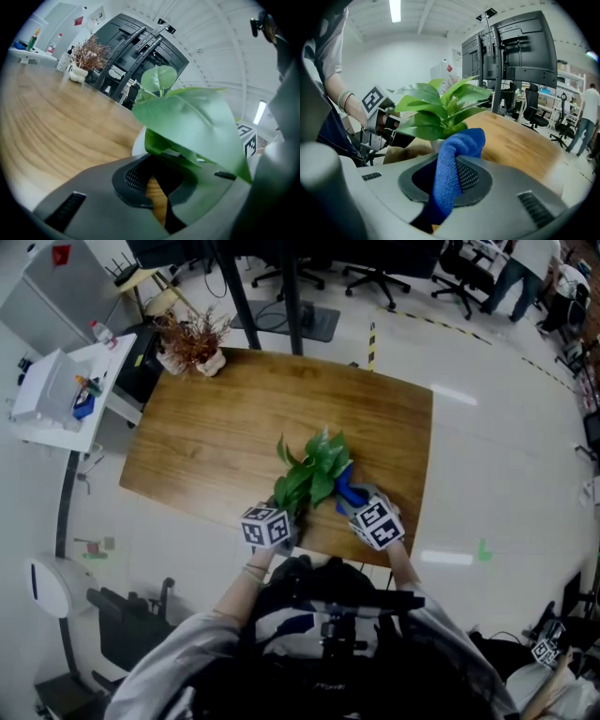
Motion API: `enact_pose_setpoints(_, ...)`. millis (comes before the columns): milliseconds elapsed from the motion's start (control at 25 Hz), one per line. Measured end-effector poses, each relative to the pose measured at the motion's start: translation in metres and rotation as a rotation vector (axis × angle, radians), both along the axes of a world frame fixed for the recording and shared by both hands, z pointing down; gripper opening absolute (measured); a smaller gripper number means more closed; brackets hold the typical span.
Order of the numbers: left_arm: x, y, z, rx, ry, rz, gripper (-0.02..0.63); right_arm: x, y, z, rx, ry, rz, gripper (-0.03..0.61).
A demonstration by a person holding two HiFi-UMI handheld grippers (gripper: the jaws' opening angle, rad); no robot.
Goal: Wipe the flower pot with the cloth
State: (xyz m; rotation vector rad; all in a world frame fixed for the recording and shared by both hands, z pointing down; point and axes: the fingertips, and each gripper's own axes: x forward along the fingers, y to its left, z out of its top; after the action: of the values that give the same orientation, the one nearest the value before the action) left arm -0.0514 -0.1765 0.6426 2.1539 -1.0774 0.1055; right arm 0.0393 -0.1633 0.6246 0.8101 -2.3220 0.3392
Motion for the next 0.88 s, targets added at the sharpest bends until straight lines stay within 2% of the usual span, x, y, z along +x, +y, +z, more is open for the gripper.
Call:
enact_pose_setpoints(360,-0.041,-0.029,0.001,0.006,-0.022,-0.05,0.006,-0.041,0.035,0.034,-0.095,0.031,-0.1,0.071)
enact_pose_setpoints(600,-0.047,-0.045,-0.003,0.015,0.005,-0.09,0.006,-0.052,0.041,0.042,-0.112,0.027,-0.116,0.071)
enact_pose_setpoints(880,-0.044,-0.021,-0.003,0.001,0.041,-0.085,0.006,-0.013,0.026,0.022,-0.085,0.016,-0.008,0.071)
